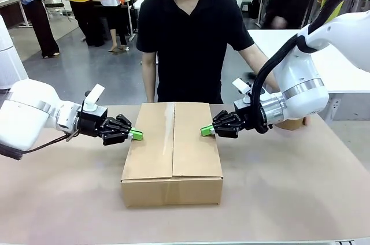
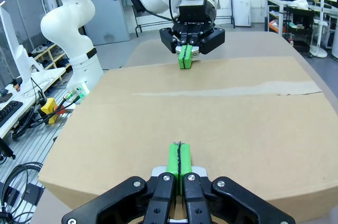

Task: Wrap the clocks to prevent damage.
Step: Push the left (or right) flap of the Package Box to close it, then after the human seals the box with tape, release both hands from the side flaps of the Package Box.

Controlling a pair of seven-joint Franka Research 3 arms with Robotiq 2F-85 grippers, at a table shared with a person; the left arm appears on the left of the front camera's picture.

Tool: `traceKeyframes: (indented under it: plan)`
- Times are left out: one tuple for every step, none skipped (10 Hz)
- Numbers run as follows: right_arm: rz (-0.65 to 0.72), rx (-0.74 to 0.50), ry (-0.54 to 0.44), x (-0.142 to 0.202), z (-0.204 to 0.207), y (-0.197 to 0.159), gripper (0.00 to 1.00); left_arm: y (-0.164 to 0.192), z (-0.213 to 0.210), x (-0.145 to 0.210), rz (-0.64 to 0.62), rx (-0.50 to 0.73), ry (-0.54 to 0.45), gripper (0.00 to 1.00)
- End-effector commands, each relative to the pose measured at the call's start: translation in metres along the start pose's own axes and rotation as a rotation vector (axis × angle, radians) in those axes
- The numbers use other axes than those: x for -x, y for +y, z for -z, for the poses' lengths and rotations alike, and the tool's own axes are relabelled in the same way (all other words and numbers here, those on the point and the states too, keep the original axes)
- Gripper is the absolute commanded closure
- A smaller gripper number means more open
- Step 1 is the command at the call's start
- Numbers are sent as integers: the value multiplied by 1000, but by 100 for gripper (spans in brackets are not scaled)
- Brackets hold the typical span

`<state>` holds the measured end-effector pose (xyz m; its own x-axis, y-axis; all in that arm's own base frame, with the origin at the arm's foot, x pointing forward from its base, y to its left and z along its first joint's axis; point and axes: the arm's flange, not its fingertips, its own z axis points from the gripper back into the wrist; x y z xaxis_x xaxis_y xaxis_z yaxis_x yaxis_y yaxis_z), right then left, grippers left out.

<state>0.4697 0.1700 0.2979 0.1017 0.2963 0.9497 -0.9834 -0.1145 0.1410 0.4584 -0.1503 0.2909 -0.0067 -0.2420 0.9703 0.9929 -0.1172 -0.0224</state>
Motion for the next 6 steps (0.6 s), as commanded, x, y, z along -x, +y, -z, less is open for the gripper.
traceKeyframes:
  plan:
    - [4,2,8,3,3,0,99,0,1,3,-3,-2,9,100]
    - [4,2,8,3,3,0,99,0,1,3,-3,-2,9,100]
    - [4,2,8,3,3,0,99,0,1,3,-3,-2,9,100]
    - [4,2,8,3,3,0,99,0,1,3,-3,-2,9,100]
    - [4,2,8,3,3,0,99,0,1,3,-3,-2,9,100]
    - [4,2,8,3,3,0,99,0,1,3,-3,-2,9,100]
